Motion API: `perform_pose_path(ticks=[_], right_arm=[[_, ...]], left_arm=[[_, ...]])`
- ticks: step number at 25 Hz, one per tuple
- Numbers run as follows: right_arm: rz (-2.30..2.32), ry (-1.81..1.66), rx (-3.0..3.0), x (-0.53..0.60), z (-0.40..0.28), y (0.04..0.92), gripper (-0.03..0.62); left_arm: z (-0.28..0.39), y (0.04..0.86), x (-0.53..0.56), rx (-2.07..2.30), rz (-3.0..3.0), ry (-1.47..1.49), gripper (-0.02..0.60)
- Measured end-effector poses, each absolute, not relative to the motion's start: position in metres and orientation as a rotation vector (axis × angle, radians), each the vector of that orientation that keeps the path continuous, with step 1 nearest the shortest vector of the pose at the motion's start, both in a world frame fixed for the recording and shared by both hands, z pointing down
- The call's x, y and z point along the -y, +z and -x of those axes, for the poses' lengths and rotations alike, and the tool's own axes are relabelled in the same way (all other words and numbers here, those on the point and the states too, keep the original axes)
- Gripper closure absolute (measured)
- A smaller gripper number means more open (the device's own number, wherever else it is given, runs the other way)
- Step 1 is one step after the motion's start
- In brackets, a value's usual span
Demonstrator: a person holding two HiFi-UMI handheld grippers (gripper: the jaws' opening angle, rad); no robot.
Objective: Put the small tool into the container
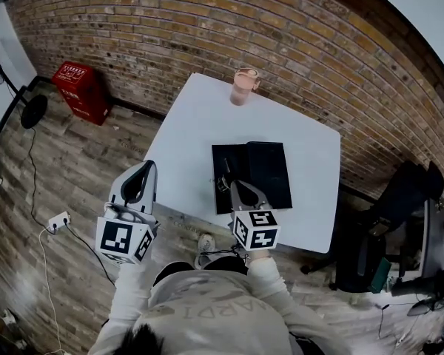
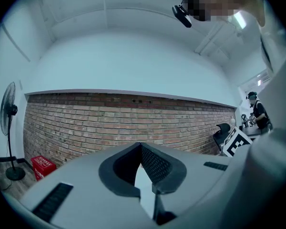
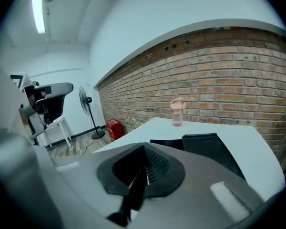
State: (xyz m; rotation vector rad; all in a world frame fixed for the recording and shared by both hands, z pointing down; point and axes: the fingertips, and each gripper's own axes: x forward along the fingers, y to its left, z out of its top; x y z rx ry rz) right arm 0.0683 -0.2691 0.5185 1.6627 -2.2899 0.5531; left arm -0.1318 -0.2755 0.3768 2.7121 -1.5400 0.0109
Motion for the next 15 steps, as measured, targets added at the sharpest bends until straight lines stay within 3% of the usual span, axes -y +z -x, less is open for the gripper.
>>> perform_pose_path(ticks=[15], right_arm=[[-1.764,0.406,2.403,0.242,-0.076,0.448,0.585]], left_arm=[[0.123,0.37,0.252,1.502,-2.764,0.057,0.577]])
